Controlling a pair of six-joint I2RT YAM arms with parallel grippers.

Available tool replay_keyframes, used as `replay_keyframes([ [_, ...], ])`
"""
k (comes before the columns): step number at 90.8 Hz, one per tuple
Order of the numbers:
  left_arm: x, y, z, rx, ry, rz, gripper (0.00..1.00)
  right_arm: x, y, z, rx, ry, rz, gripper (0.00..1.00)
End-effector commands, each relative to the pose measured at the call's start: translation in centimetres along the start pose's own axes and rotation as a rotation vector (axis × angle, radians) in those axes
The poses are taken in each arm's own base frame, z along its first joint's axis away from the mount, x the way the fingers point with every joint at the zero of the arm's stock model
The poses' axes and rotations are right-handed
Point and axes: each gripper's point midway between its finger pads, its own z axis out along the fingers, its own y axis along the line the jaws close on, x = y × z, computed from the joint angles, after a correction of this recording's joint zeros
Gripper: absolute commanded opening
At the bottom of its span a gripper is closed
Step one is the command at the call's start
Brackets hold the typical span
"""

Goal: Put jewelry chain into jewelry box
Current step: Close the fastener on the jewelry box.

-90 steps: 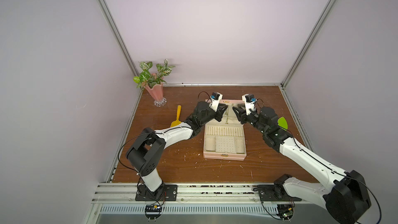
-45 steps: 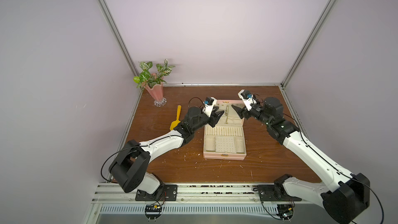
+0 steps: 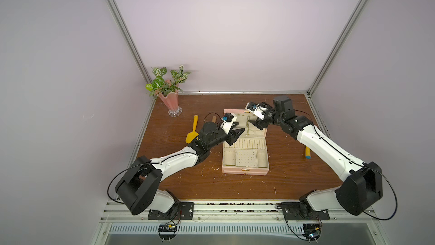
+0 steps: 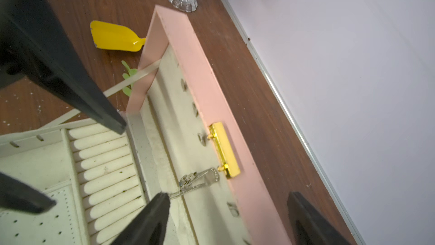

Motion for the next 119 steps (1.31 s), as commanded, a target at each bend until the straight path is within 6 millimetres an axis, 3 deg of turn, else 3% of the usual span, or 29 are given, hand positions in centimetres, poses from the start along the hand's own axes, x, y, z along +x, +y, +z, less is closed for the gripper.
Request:
replay_keyframes([
  [1, -0.7, 0.0, -0.3, 0.01, -0.029, 0.03, 0.49, -1.3, -0.7, -0.5, 0.006, -0.018, -0.067, 0.8],
  [10, -0.6, 0.2, -0.3, 0.003, -0.029, 0.03, 0.49, -1.2, -0.9, 0.1, 0.007, -0.012, -0.076, 0.77],
  [22, -0.7, 0.2, -0.2, 0.001, -0.032, 0.031, 0.49, -1.7, -1.0, 0.5, 0.008, -0.036, -0.089, 0.65],
  [44, -0.5, 0.3, -0.2, -0.003, -0.028, 0.029, 0.49, -2.3, -1.0, 1.1, -0.009, -0.054, -0.095, 0.56],
  [80, -0.1, 0.6, -0.4, -0.023, -0.021, 0.031, 0.49, -2.0, -1.3, 1.6, 0.023, -0.041, -0.099, 0.46],
  [102, 0.0, 0.7, -0.5, -0.03, -0.022, 0.03, 0.49, -0.5, -1.1, 2.2, 0.074, 0.023, -0.139, 0.46],
  [119, -0.1, 0.8, -0.8, -0.043, -0.025, 0.034, 0.49, -0.1, -1.2, 2.3, 0.123, 0.036, -0.166, 0.4],
])
